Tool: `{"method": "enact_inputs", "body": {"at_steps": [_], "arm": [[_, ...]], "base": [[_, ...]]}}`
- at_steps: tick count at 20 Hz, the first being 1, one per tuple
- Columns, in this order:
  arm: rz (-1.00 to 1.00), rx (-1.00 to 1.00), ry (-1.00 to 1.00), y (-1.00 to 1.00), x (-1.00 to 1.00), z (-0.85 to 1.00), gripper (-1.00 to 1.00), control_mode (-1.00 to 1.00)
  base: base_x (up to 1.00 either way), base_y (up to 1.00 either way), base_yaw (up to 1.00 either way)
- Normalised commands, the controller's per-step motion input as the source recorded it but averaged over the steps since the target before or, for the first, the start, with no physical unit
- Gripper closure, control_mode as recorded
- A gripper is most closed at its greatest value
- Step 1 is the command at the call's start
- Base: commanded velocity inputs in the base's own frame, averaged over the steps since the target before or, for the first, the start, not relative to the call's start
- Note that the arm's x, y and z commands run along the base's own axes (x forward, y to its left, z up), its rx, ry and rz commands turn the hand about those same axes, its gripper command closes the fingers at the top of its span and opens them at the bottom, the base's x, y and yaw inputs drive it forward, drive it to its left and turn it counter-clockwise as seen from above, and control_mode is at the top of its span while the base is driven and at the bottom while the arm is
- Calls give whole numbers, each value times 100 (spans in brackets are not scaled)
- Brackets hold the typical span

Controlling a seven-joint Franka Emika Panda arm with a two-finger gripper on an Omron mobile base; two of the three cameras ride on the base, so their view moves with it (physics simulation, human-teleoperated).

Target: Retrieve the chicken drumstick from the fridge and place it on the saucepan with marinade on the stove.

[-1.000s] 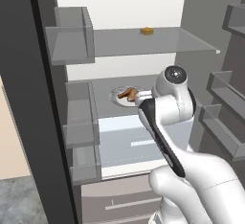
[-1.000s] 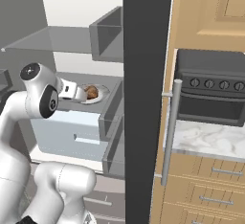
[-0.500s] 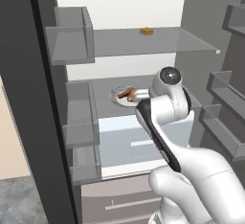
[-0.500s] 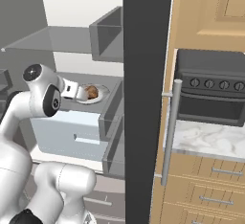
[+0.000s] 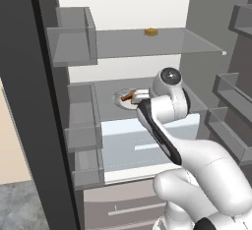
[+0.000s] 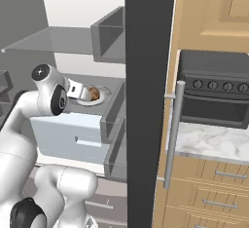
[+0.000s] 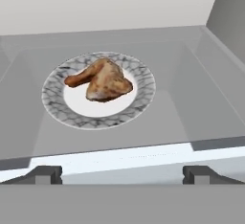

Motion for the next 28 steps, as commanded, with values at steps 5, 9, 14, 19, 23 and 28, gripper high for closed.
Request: {"method": "enact_inputs", "body": {"at_steps": [5,9,14,19,23,28], "arm": [[0,2,0,3,15,-20,-100,-100],[0,0,0,0,18,-15,-100,-100],[0,0,0,0,20,-2,-100,-100],[0,0,0,3,24,-1,-100,-100],[0,0,0,6,21,-9,-100,-100],[0,0,0,11,23,-20,-100,-100]], "base": [[0,0,0],[0,0,0],[0,0,0],[0,0,0],[0,0,0],[0,0,0]]}}
